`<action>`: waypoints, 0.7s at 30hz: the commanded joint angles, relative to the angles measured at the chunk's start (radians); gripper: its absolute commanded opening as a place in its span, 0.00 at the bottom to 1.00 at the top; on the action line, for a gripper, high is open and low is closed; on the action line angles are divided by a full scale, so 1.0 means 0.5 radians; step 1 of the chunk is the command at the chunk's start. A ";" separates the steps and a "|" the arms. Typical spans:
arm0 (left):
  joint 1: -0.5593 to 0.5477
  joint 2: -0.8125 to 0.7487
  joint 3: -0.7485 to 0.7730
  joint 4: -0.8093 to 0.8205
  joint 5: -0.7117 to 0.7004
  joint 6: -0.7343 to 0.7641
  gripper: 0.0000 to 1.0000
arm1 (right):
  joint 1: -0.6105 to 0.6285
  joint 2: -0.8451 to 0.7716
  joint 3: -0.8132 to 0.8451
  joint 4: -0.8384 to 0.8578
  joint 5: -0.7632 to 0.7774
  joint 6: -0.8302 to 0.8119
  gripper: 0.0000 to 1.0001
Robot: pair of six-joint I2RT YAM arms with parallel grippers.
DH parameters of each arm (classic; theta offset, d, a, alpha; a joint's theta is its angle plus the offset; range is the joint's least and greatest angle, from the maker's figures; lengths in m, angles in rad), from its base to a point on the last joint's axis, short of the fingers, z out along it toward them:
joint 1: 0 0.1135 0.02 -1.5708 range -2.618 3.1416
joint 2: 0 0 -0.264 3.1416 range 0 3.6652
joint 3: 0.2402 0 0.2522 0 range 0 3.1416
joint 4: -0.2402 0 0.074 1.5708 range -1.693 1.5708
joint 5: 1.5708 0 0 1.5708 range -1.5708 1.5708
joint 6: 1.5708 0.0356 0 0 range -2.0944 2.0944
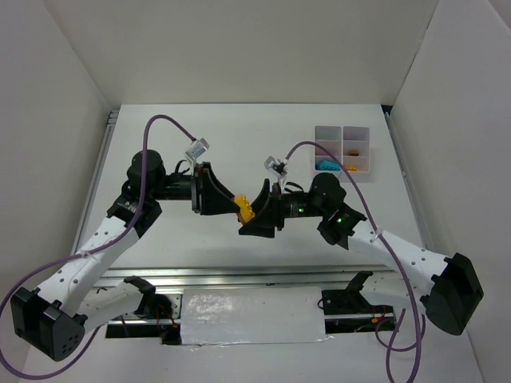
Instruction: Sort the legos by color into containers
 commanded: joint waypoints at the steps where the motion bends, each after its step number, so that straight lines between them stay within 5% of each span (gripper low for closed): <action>1: -0.007 -0.056 0.088 0.157 0.014 0.031 0.00 | 0.054 -0.013 0.108 -0.306 0.020 -0.227 0.69; 5: -0.007 -0.049 0.073 0.135 0.069 0.071 0.00 | 0.051 -0.053 0.193 -0.521 0.116 -0.386 0.71; 10: -0.007 -0.037 0.085 0.040 0.109 0.148 0.00 | 0.045 -0.090 0.322 -0.864 0.192 -0.586 0.88; 21: -0.023 -0.126 0.122 -0.181 0.216 0.366 0.00 | 0.042 -0.038 0.604 -1.227 -0.120 -0.816 0.66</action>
